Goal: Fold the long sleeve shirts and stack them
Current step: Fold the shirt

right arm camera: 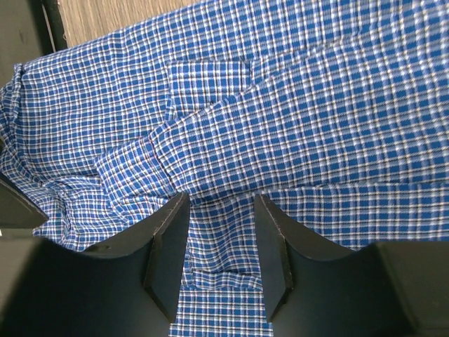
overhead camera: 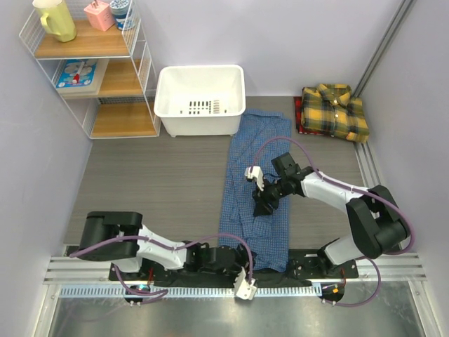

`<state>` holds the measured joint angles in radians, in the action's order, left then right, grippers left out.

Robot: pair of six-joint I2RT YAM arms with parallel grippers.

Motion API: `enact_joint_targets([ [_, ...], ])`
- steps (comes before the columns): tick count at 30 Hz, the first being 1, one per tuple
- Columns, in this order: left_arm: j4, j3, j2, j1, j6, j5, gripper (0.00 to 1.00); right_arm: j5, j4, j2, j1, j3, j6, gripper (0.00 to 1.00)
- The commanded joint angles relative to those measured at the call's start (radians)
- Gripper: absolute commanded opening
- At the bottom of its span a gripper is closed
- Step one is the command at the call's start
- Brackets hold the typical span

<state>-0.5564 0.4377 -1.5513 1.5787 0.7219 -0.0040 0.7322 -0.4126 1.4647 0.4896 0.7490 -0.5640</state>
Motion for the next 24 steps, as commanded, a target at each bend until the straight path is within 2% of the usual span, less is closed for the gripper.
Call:
enact_joint_targets([
  [1, 0.105, 0.045, 0.034, -0.086, 0.074, -0.168, 0.62, 0.038, -0.022, -0.021, -0.002, 0.033, -0.048, 0.47],
  [2, 0.148, 0.044, 0.124, -0.085, 0.053, -0.115, 0.64, 0.041, -0.025, -0.027, -0.002, 0.032, -0.048, 0.48],
  [6, 0.346, 0.036, 0.311, -0.080, 0.021, -0.004, 0.74, 0.056, -0.040, -0.035, -0.002, 0.039, -0.047, 0.47],
  [9, 0.431, 0.018, 0.382, -0.080, 0.020, 0.038, 0.76, 0.061, -0.045, -0.032, -0.002, 0.047, -0.047, 0.47],
  [13, 0.431, 0.024, 0.352, -0.082, 0.013, 0.013, 0.77, 0.062, -0.043, -0.007, -0.002, 0.065, -0.028, 0.47],
  [21, 0.333, 0.042, 0.269, -0.052, -0.006, 0.013, 0.82, 0.078, -0.063, 0.029, -0.002, 0.107, -0.013, 0.44],
  [24, 0.282, 0.065, 0.186, -0.042, -0.018, -0.060, 0.81, 0.081, -0.072, 0.031, -0.002, 0.110, -0.019, 0.44],
])
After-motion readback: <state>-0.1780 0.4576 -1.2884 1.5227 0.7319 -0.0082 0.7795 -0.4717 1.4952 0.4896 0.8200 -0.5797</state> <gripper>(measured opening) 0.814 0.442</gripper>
